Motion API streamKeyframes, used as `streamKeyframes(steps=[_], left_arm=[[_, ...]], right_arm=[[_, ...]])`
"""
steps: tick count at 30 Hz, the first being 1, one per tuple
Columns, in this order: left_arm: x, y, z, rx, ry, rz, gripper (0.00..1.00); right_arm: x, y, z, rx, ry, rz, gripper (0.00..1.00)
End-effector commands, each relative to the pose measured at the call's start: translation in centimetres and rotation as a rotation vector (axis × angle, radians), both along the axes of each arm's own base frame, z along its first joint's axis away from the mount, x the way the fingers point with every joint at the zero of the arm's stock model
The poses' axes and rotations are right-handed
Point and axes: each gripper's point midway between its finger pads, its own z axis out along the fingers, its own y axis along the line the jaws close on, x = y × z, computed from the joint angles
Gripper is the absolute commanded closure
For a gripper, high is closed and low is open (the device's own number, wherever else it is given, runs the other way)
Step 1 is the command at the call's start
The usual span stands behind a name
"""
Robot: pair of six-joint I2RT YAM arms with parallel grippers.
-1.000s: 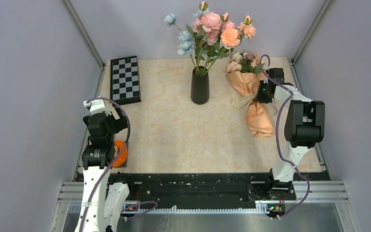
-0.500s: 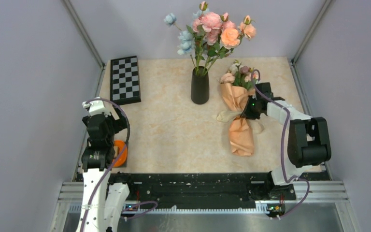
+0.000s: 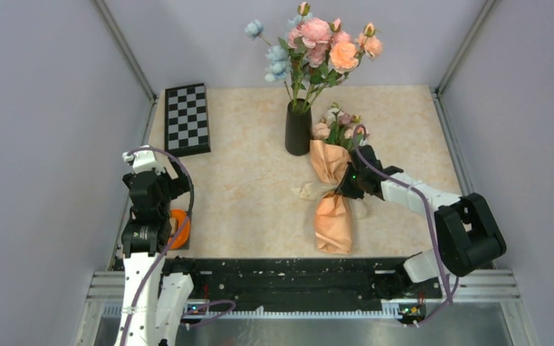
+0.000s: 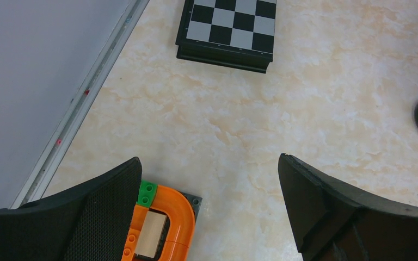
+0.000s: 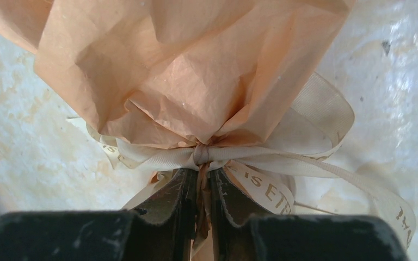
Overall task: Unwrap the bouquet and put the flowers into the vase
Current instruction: Move the fake flower to the center of the board.
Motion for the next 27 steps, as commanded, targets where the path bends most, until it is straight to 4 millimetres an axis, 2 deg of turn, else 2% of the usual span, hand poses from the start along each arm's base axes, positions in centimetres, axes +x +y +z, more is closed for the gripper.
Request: streamKeyframes(steps=[1,6,12,23,27], left_arm=[[0.3,-0.3,1.0,-0.003,-0.046,-0.014,0.01],[0.3,-0.3,1.0,-0.005,-0.048,-0.014,0.01],[0.3,-0.3,0.9,-0.005,-0.042,-0.013,0.01],[0.2,0.0,0.9,0.000,-0.040,0.001,0.01],[0.1,0.1,0.9,-0.001,-0.044,0.007,0.01]], right_arm=[[-0.7,1.4,1.8,0.035,-0.065,-0.037,0.94],[-1.6,2.6,1.2,0.046,-0.068,-0.016,0.94],[-0.6,2.6,1.4,0.029,-0.117,-0.005,0.89],[0.0,1.1,3.9,-0.063,-0.201,0.029,0.58],[-0.1,0.5,5.2,-0.091,-0.230,0.038,0.51]])
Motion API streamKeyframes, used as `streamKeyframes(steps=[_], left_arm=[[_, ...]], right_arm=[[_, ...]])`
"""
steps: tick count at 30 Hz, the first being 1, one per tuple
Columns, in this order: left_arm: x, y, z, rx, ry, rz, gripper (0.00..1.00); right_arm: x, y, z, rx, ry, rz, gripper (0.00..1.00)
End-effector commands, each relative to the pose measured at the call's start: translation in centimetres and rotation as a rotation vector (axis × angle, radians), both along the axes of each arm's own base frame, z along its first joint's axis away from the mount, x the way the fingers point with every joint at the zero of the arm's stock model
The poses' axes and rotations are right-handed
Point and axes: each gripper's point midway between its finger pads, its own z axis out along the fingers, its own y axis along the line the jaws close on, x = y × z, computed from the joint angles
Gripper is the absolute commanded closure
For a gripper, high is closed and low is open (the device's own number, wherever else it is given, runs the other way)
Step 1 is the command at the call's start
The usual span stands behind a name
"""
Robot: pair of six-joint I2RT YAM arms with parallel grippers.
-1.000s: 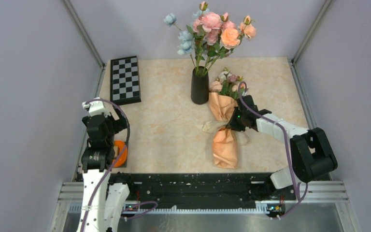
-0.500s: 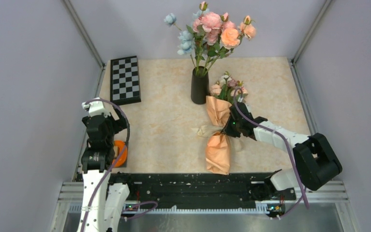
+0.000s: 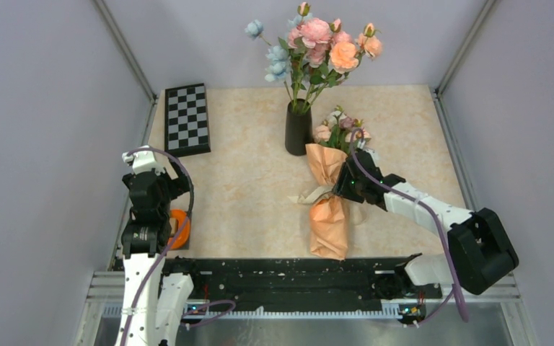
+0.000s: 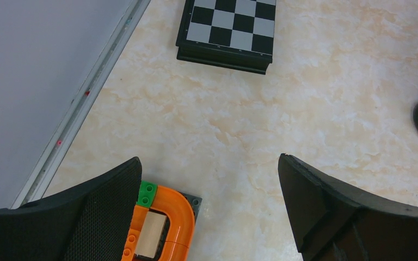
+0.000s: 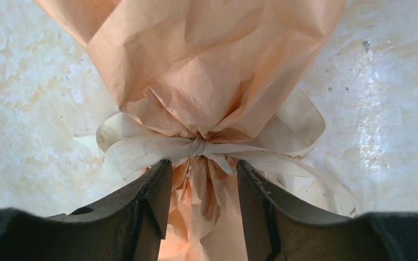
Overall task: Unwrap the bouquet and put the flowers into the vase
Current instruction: Move the fake flower to the center of the board, then adjust the vase at the center of the board.
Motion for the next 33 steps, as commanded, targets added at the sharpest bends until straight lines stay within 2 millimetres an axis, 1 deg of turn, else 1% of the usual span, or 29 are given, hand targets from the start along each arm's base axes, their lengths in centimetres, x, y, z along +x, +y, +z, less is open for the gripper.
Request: streamKeyframes(steps=[1,5,8,11,14,17,18,22,26,27,28,33], left_arm=[[0.2,0.1,0.8,0.001,-0.038,0.010,0.01],[0.1,0.2,1.0,0.001,-0.046,0.018,0.01],[0.0,0.3,1.0,0.000,-0.047,0.021,0.01],[0.1,0.2,1.0,-0.001,-0.046,0.018,0.01],[0.1,0.1,0.8,-0.003,-0.040,0.014,0.01],[0.1,0.2,1.0,-0.004,-0.044,0.016,0.01],[0.1,0.1,1.0,-0.004,-0.045,0.014,0.01],[0.1,-0.2,1.1,-0.010,-0.053,-0.002,0.01],[0.1,-0.5,1.2,-0.012,-0.054,-0.015,0.01],[0.1,-0.6,1.1,-0.012,-0.053,-0.017,0.01],[0.1,-0.6,1.1,-0.012,-0.054,-0.020,0.01],[0.1,-0.6,1.2,-0.009,-0.056,-0.017,0.01]], right_arm=[[1.3,-0.1,4.2,-0.028,-0.116,0.017,0.50],[0.6,-0.5,5.5,-0.048,-0.144,0.036,0.42],[0.2,-0.4,7.1,-0.064,-0.188,0.068,0.41],[0.3,1.4,8.7,-0.077,-0.251,0.125,0.41],[0.6,4.4,9.2,-0.054,-0.273,0.178,0.44],[1.6,7.4,9.0,-0.020,-0.295,0.214,0.45],[2.1,8.4,9.0,-0.004,-0.309,0.224,0.45],[4.5,11.5,8.0,0.000,-0.363,0.235,0.46],[7.1,13.3,6.6,-0.030,-0.381,0.222,0.47],[7.6,13.7,6.0,-0.041,-0.381,0.225,0.48],[8.2,14.1,5.8,-0.046,-0.391,0.225,0.48],[10.5,15.1,4.3,-0.110,-0.401,0.212,0.52]])
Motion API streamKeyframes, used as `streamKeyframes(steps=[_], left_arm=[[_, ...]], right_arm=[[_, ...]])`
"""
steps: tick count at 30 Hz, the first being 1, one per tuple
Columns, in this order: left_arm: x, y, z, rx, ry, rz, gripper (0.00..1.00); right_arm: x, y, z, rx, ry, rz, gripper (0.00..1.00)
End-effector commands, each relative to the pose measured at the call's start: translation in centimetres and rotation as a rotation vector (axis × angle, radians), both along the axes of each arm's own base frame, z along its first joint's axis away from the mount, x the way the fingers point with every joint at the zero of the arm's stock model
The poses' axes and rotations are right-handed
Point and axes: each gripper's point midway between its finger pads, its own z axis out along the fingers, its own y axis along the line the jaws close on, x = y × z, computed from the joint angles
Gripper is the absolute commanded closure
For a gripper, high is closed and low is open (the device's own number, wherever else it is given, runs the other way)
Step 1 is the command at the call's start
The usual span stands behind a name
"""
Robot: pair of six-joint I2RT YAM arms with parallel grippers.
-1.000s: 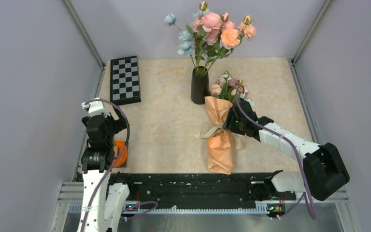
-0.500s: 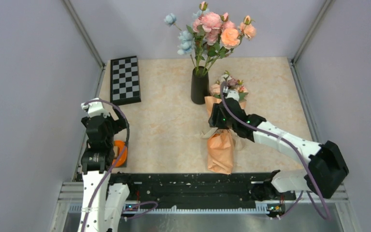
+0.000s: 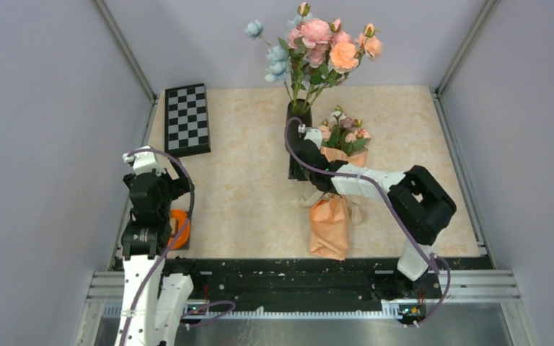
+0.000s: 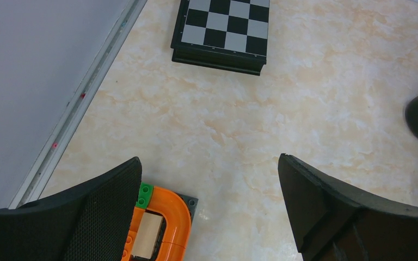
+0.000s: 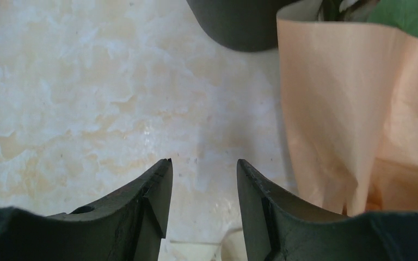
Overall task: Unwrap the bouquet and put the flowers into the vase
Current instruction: Adjust the vase at the center of the board.
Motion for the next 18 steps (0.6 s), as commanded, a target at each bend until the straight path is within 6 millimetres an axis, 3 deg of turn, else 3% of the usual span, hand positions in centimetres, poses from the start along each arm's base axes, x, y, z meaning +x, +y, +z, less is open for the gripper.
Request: streamKeyframes(steps=[1,18], left_arm=[[0.1,-0.2,0.9,-0.004,-0.043,-0.004,0.01],[0.1,0.0,0.9,-0.002,-0.039,0.004,0.01]], right_arm=[[3.7,2.3,2.6,0.014,-0.132,-0.026,0.53],[7.2,1.2,-1.3,-0.059,-0.131,-0.069,0.53]])
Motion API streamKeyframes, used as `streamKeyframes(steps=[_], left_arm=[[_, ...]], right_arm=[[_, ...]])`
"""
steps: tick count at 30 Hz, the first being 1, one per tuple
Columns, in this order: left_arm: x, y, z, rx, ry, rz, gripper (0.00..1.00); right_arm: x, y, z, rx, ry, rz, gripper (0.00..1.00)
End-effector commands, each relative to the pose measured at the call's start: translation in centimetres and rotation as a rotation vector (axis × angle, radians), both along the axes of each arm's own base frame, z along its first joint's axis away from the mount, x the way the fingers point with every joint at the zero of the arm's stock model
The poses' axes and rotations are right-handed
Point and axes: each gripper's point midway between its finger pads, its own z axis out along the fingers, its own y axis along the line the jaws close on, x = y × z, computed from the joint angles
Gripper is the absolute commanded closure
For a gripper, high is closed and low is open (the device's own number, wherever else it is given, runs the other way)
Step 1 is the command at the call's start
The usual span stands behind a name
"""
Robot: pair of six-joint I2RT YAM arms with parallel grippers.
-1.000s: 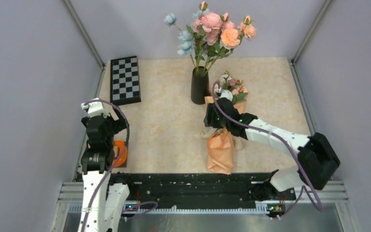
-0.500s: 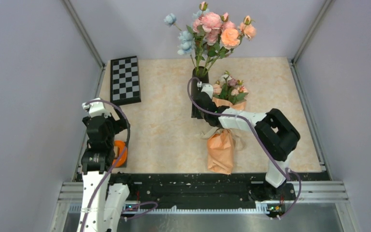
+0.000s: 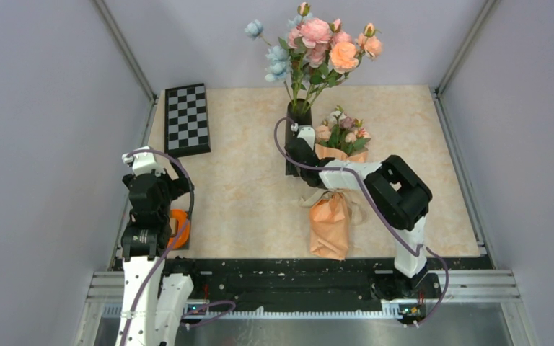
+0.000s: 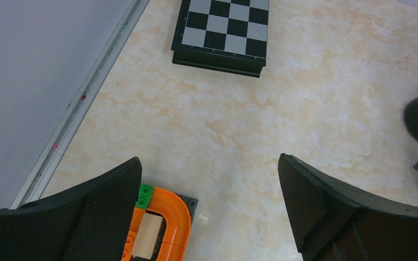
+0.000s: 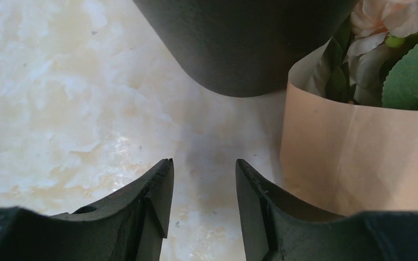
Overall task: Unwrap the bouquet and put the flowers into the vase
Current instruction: Adjust the vase at the center of the board.
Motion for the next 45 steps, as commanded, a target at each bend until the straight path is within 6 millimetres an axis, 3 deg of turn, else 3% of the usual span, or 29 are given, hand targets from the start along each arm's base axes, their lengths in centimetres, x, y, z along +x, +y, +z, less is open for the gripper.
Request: streamKeyframes(steps=[1,16,31,37,45], left_arm=[[0.2,0.0,0.6,-0.002,-0.029,0.004,0.01],[0.3,0.0,0.4,-0.002,-0.017,0.005,0.01],[0.3,0.0,0.5,-0.002,-0.023,0.006,0.01],[0.2,0.1,0.5,-0.002,-0.024,0.006,0.01],[0.2,0.0,0.6,-0.002,-0.028,0.006,0.01]], right_arm=[[2.7,0.2,1.8,0.031,-0.077,-0.027,0.53],[4.7,-0.4,0.3,-0.003,-0.089,-0.037,0.53],[4.5,-0.5,-0.6,-0.027,-0.084,-0.019,0.54],[3.7,0.3,-0.3,-0.047,-0.107,0.033,0.52],[1.0,1.6,1.5,-0.026,-0.138,0.103,0.39]])
